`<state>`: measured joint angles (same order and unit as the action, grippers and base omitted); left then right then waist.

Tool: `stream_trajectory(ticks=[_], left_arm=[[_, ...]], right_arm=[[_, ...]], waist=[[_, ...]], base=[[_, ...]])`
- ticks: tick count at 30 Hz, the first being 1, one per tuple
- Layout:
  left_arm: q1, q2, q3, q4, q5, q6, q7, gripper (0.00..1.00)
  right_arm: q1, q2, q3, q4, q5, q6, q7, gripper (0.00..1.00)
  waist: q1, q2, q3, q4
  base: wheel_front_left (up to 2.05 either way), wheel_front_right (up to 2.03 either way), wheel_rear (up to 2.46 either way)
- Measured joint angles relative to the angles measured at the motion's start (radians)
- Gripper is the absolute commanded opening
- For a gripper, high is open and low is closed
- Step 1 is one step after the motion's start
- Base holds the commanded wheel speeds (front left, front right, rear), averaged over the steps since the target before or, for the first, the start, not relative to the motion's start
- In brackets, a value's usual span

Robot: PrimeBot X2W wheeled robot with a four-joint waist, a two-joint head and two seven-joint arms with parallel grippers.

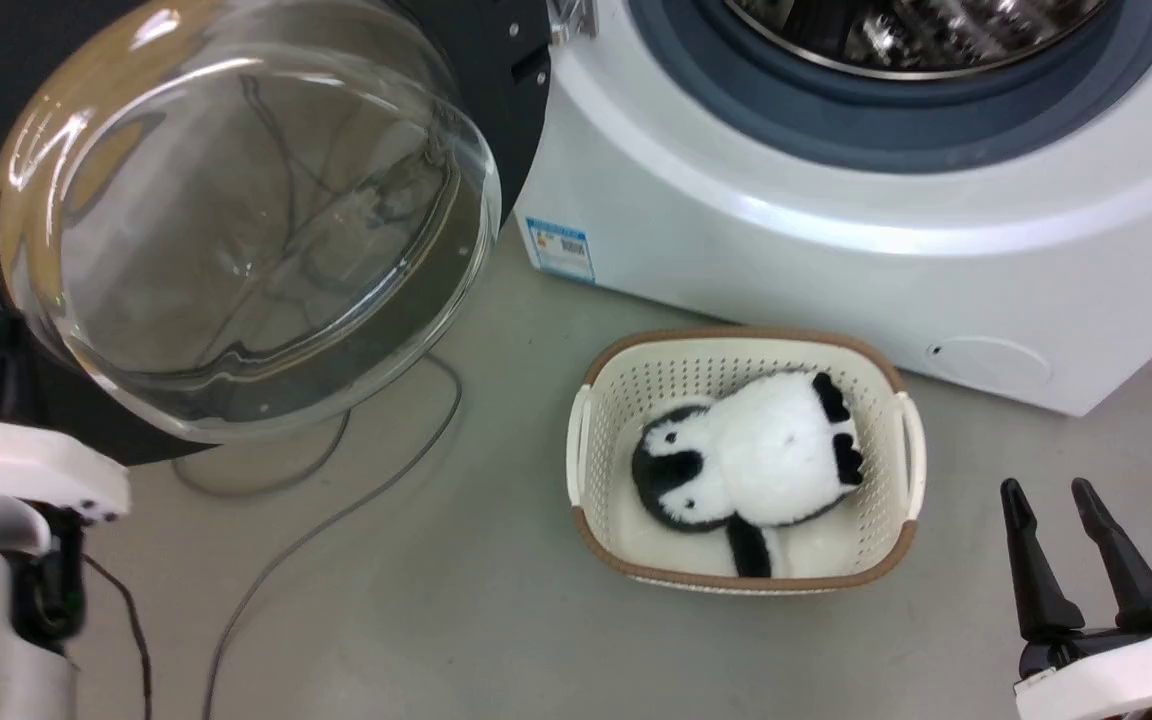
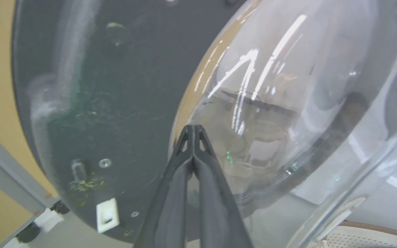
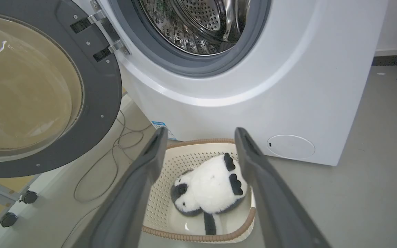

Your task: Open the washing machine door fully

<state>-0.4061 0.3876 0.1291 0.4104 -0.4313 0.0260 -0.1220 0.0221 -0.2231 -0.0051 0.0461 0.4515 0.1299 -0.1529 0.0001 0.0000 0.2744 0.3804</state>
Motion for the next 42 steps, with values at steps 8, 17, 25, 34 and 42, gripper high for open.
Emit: stream_trajectory(ticks=[8,17,25,34,42], left_arm=[[0.126,-0.065,-0.082,-0.157,0.025,-0.011,-0.024,0.00],[0.253,-0.131,-0.177,-0.343,0.059,-0.011,-0.049,0.00],[0.342,-0.155,-0.261,-0.423,0.145,-0.001,-0.092,0.00],[0.407,-0.200,-0.305,-0.414,0.184,0.039,-0.120,0.23],[0.448,-0.220,-0.311,-0.389,0.201,0.050,-0.130,1.00]], right_arm=[[-0.001,0.009,0.012,-0.005,-0.004,0.000,-0.072,1.00],[0.004,0.023,-0.021,-0.069,-0.071,0.000,-0.102,1.00],[0.018,0.058,-0.029,-0.142,-0.170,0.000,-0.104,1.00],[0.059,0.092,-0.018,-0.158,-0.208,0.000,-0.104,1.00],[0.076,0.099,-0.009,-0.157,-0.216,0.000,-0.104,1.00]], waist=[[0.0000,0.0000,-0.090,-0.042],[0.0000,0.0000,-0.171,-0.121],[-0.0001,0.0000,-0.208,-0.199],[-0.0001,0.0000,-0.232,-0.273],[-0.0001,0.0000,-0.241,-0.317]], base=[[0.00,0.00,0.00],[0.00,0.00,0.00],[0.00,0.00,0.00],[0.00,0.00,0.00],[0.00,0.00,0.00]])
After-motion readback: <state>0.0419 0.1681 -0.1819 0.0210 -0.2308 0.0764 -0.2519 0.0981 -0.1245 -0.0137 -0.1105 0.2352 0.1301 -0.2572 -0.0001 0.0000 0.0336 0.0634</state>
